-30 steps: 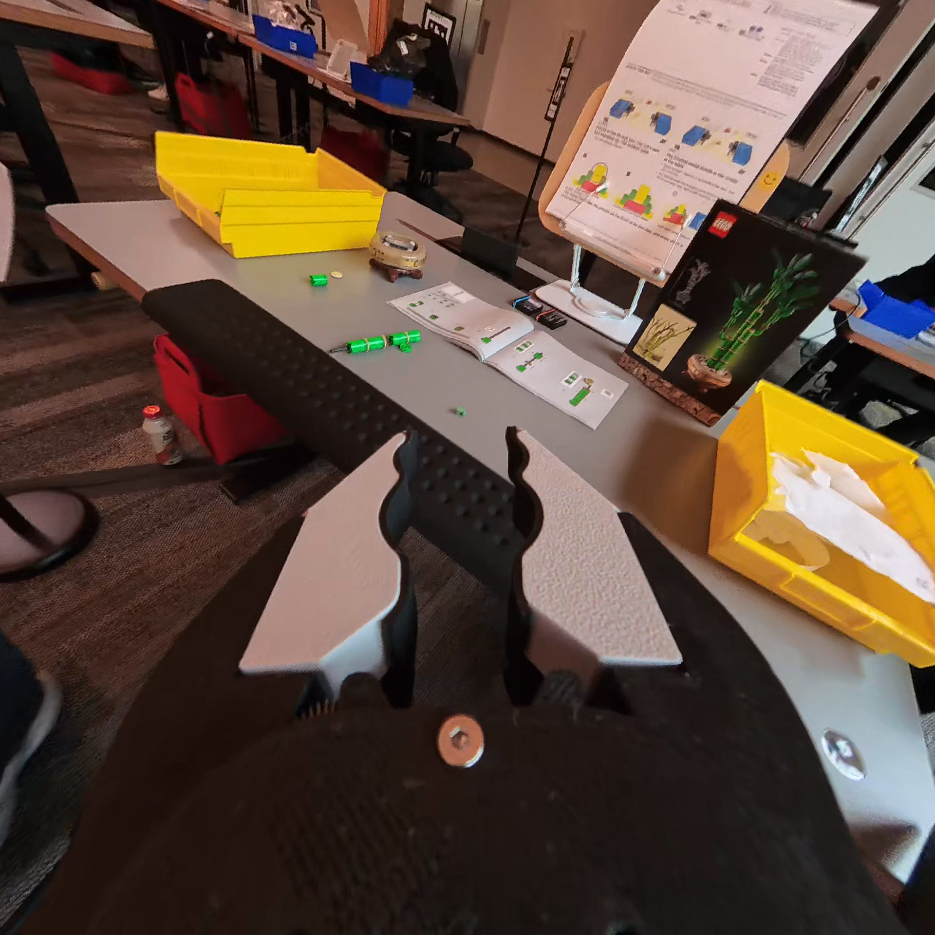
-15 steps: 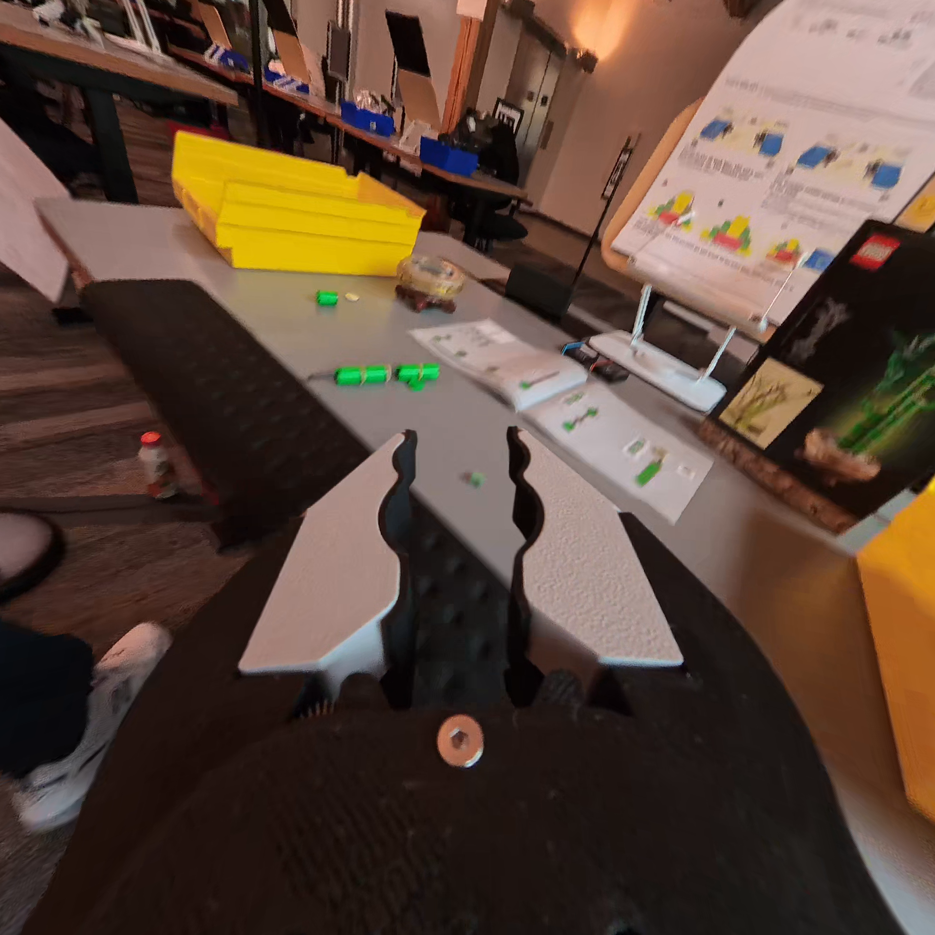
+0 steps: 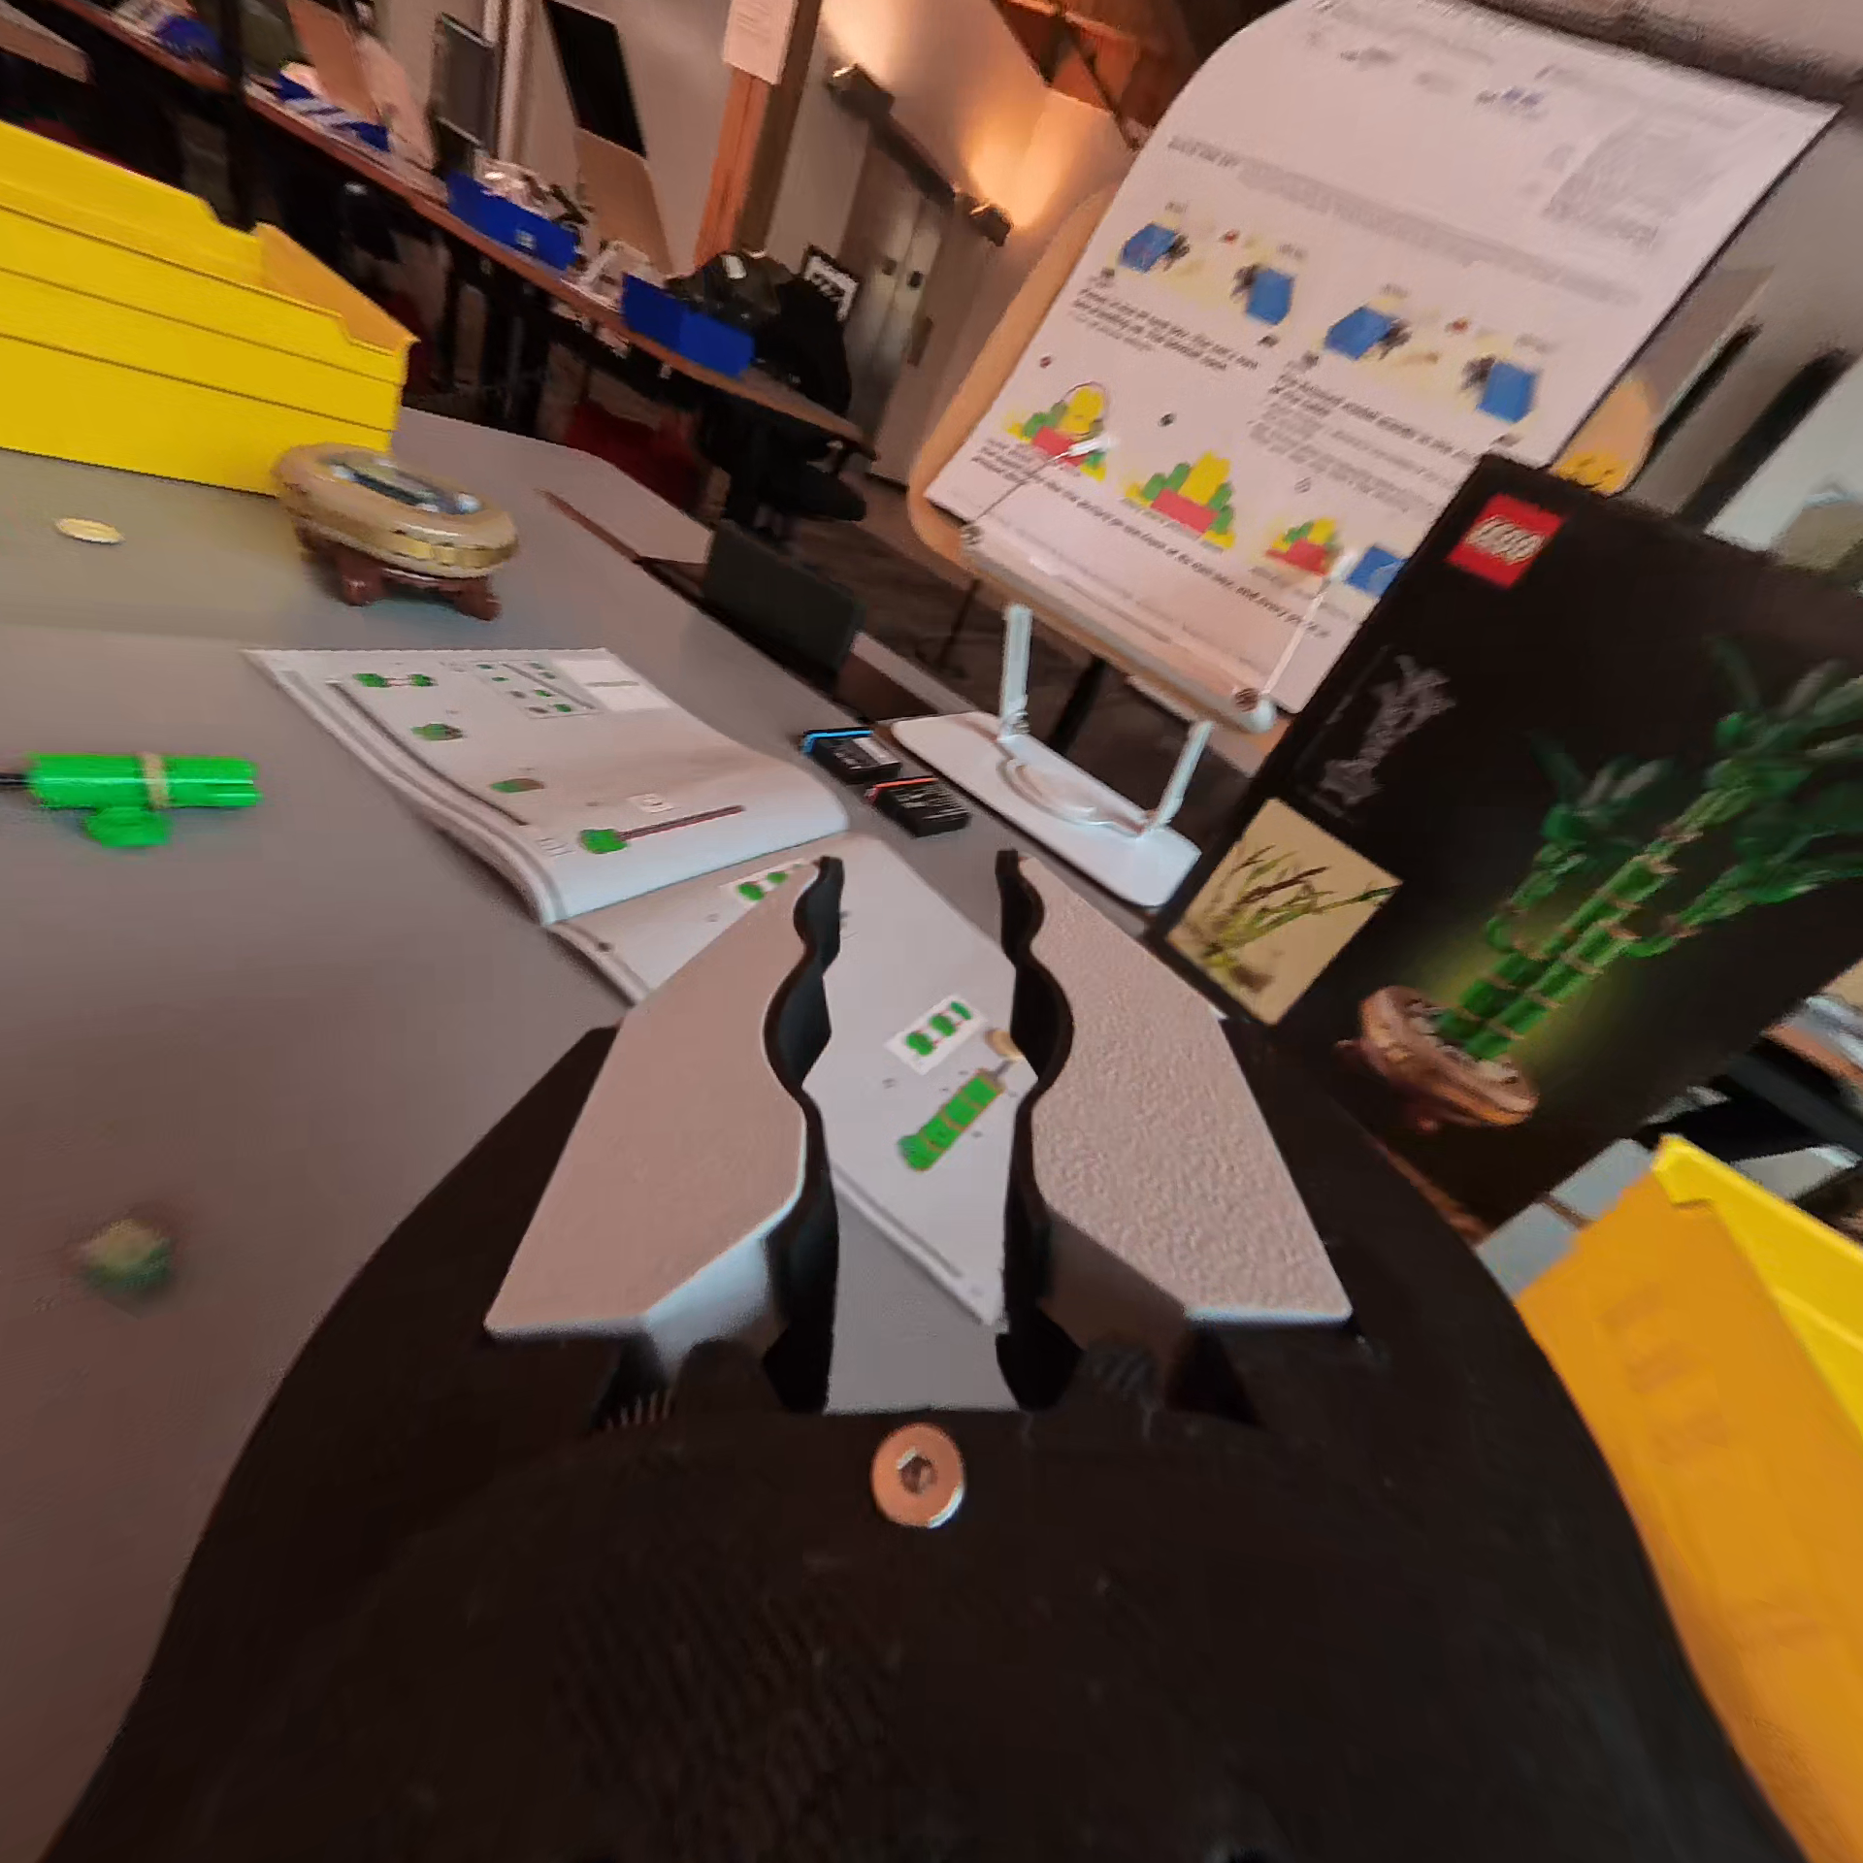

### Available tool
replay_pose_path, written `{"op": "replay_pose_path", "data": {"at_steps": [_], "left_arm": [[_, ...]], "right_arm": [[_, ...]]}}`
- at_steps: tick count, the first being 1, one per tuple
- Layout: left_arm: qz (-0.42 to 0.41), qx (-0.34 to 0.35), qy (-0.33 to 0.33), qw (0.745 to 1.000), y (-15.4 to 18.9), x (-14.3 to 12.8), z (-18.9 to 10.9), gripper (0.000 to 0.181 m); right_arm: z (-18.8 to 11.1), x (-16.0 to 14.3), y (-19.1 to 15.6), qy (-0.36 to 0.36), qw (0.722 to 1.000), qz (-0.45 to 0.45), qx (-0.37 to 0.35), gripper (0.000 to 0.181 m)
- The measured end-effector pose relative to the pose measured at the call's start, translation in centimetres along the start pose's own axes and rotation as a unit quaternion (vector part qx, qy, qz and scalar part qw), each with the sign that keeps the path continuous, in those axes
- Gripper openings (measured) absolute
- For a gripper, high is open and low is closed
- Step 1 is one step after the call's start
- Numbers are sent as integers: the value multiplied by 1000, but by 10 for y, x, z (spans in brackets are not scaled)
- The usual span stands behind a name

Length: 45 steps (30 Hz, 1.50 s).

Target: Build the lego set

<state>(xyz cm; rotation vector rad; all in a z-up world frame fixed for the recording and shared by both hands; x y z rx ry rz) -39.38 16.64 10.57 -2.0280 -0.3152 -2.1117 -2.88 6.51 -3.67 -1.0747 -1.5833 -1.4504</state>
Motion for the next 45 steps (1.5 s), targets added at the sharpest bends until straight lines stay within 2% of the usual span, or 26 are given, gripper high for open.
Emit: {"op": "replay_pose_path", "data": {"at_steps": [3, 9, 14, 19, 25, 30, 35, 40, 45], "left_arm": [[7, 44, -29, 999, -8, -17, -16, 19], [-36, 97, -75, 992, -27, -37, -45, 47], [-40, 134, -124, 982, -39, -76, -55, 52], [-80, 94, -162, 979, -35, -122, -40, 48], [-84, 50, -211, 973, -22, -154, -7, 48], [-73, 43, -211, 974, -6, -161, 20, 51], [-67, 57, -229, 970, 1, -170, 28, 52], [-62, 110, -249, 960, -24, -178, 26, 52], [-59, 151, -262, 951, -58, -174, 28, 51]], "right_arm": [[-3, 8, -9, 25, 1000, -2, 12, 30], [9, -1, -14, -11, 998, 24, 53, 29], [3, 4, -15, 1, 997, 41, 63, 29], [4, -1, -9, 4, 996, 67, 65, 29], [2, -6, 0, 6, 995, 82, 49, 29], [-5, 3, 4, 34, 994, 98, 39, 29], [-15, 10, 13, 64, 992, 107, 8, 29], [-24, 12, 20, 83, 988, 132, -2, 29], [-32, 19, 23, 94, 988, 120, -11, 29]]}}
Point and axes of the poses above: each gripper's, where its closed fingertips meet, z out along the fingers, x out of its top, y = z × x across the jaws, the point moved 3 cm from there along -z, back along the fingers, and after that the axes turned 12 degrees about x, right-handed, at the moved point
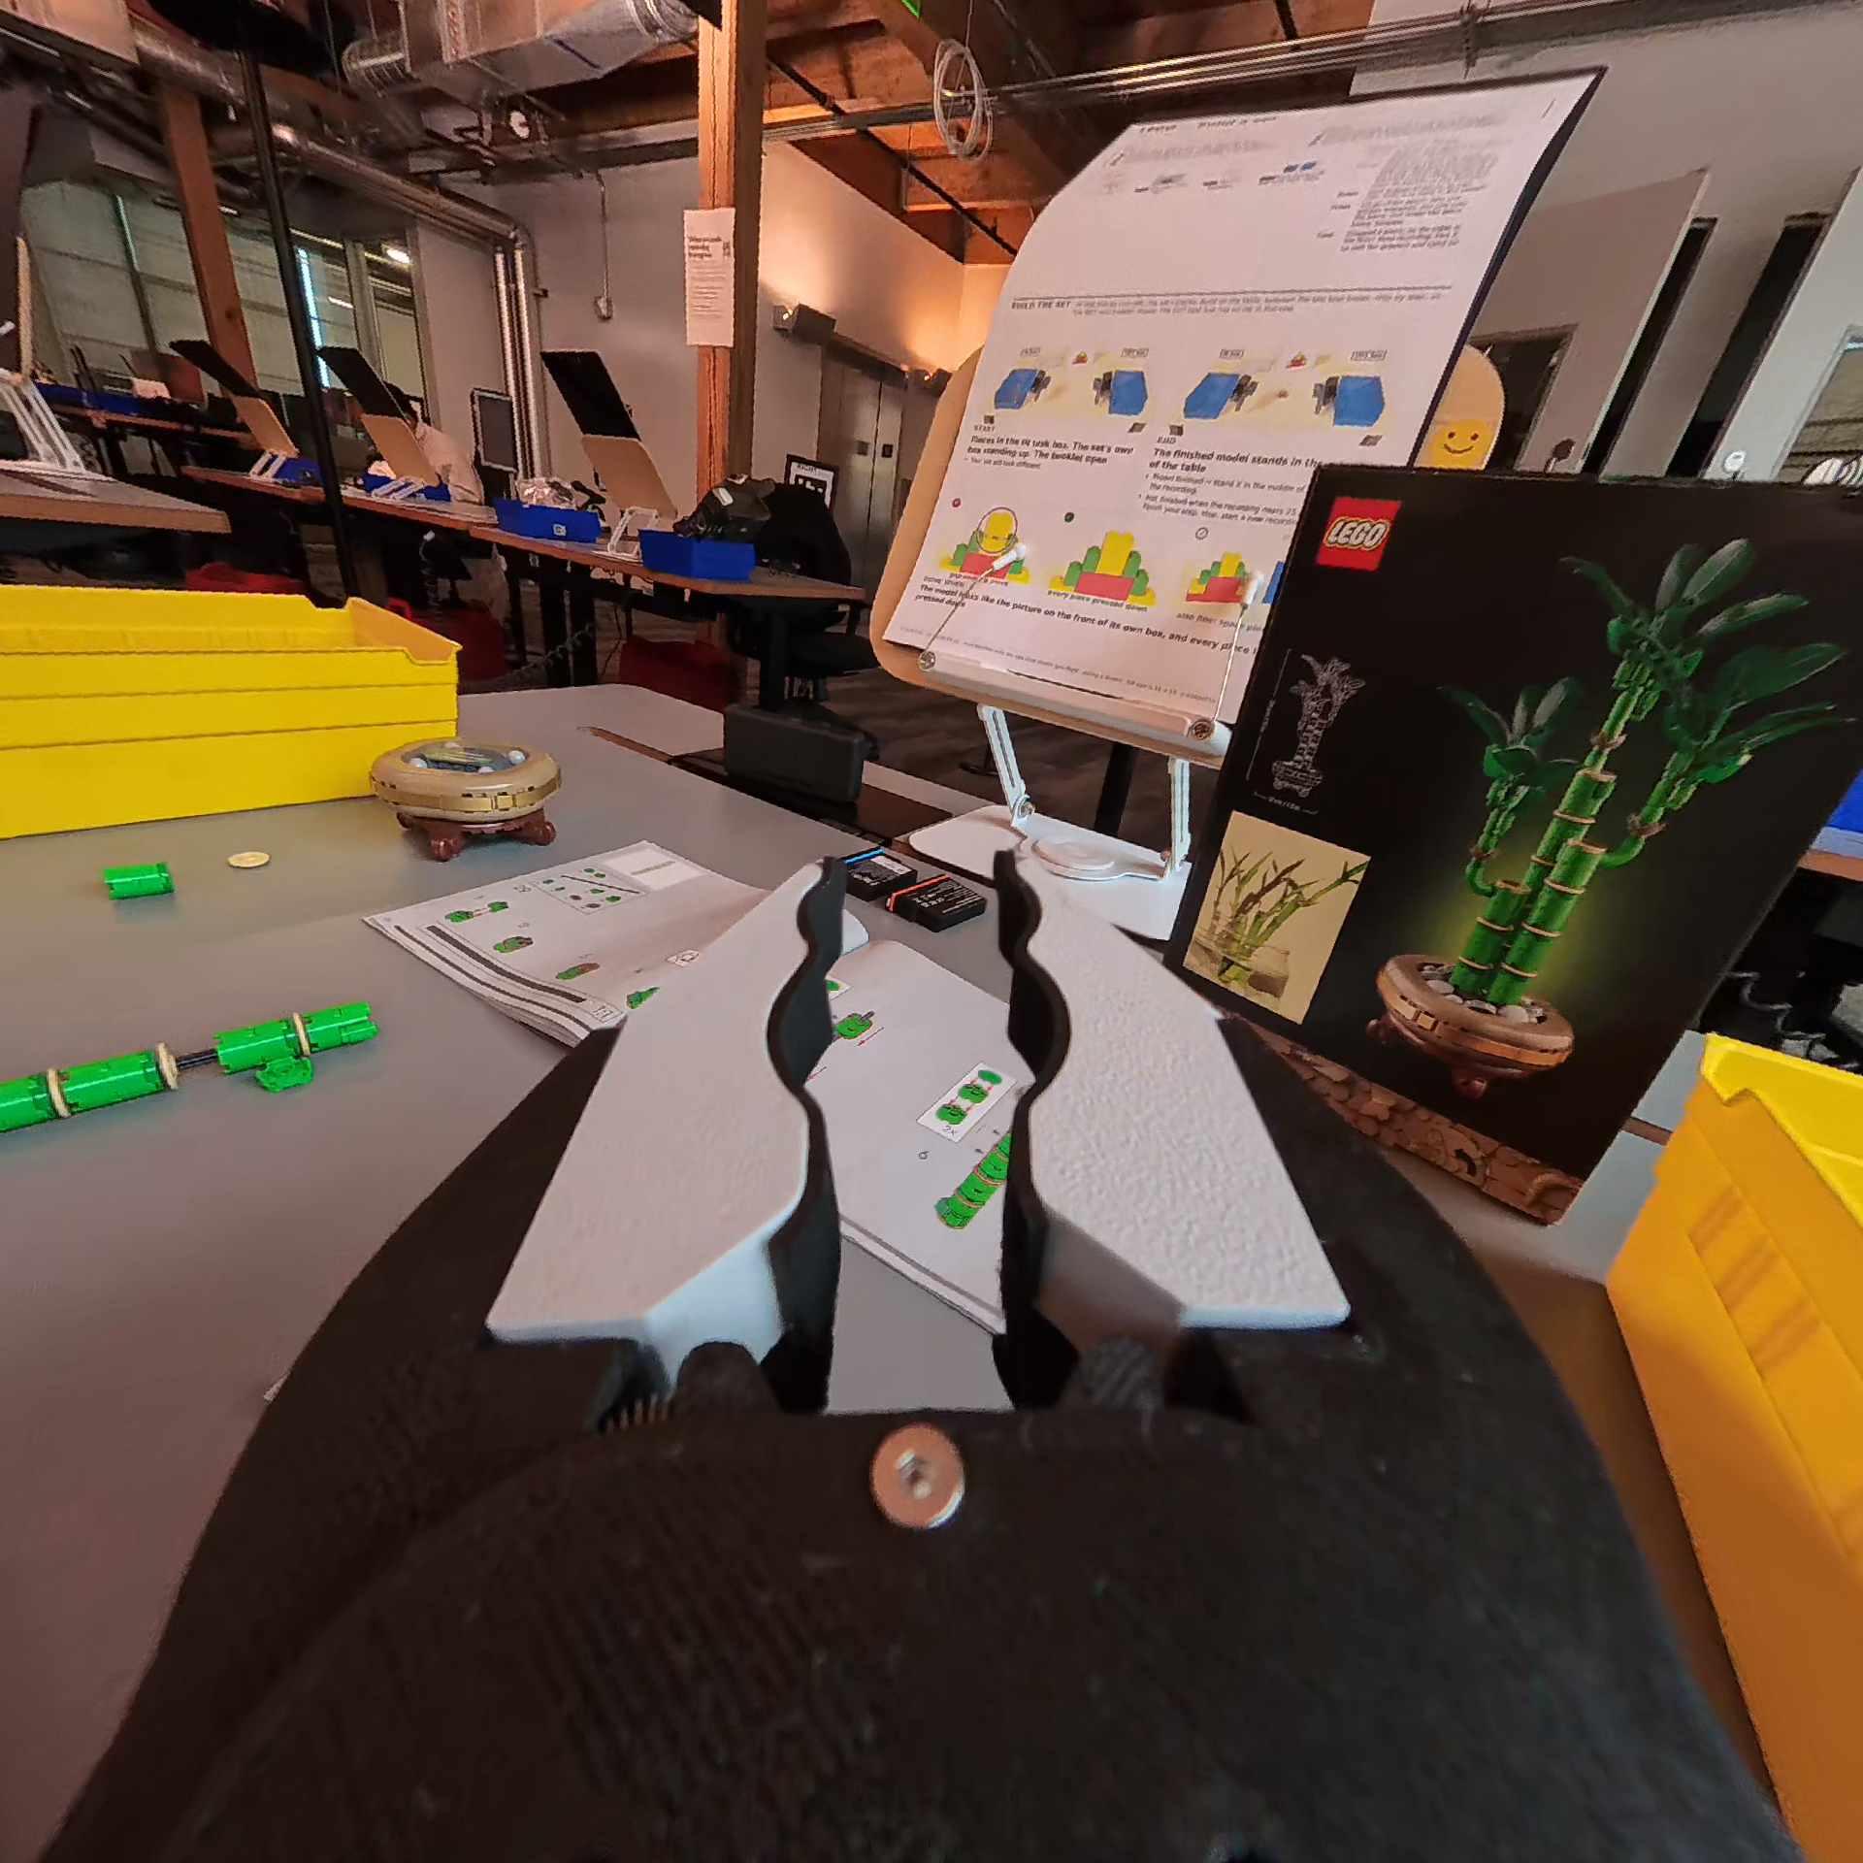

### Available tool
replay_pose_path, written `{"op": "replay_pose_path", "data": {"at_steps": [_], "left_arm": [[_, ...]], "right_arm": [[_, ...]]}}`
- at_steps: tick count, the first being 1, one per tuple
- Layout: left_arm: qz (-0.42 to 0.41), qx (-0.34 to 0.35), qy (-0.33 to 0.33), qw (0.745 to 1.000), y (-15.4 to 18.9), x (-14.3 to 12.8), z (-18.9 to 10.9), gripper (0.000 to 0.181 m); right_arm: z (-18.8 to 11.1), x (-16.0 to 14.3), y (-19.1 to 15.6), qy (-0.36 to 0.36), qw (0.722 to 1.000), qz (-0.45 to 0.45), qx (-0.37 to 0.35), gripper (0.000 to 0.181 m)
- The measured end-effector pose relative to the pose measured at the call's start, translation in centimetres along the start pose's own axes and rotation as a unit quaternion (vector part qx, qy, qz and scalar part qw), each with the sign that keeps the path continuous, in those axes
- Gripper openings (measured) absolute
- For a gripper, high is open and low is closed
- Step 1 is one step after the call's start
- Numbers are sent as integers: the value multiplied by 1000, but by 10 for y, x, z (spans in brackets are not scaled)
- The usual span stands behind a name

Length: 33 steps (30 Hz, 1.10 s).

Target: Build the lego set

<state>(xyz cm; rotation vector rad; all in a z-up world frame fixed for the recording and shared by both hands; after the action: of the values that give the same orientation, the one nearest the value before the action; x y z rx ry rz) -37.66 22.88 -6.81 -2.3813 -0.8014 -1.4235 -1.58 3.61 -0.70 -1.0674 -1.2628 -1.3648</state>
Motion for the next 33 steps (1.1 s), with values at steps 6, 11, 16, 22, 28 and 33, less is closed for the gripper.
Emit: {"op": "replay_pose_path", "data": {"at_steps": [6, 11, 16, 22, 28, 33], "left_arm": [[46, 35, -33, 998, -19, 5, 28, 51], [86, 80, -89, 989, -55, -2, 61, 50], [78, 62, -89, 991, -66, 10, 87, 49], [84, 52, -87, 991, -71, 11, 94, 43], [19, -144, -67, 987, 23, 17, 71, 40], [174, -171, -58, 968, 79, 20, 86, 46]], "right_arm": [[-4, 0, 6, -7, 1000, -3, -18, 29], [-12, 4, 15, 0, 999, -13, -49, 29], [-11, -10, 28, -24, 997, 8, -74, 29], [-8, -15, 30, -40, 996, -4, -84, 27], [2, -24, 27, -60, 996, -5, -69, 27], [10, -29, 21, -77, 996, -10, -52, 26]]}}
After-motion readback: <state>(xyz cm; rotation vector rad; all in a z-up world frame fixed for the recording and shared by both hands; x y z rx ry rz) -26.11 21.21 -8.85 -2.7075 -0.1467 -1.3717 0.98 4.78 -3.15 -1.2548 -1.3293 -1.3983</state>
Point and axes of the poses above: each gripper's, where its closed fingertips meet, z out along the fingers, x out of its top, y = z × x across the jaws, the point moved 3 cm from there along -z, back along the fingers, and after that the axes turned 12 degrees about x, right-handed, at the moved point
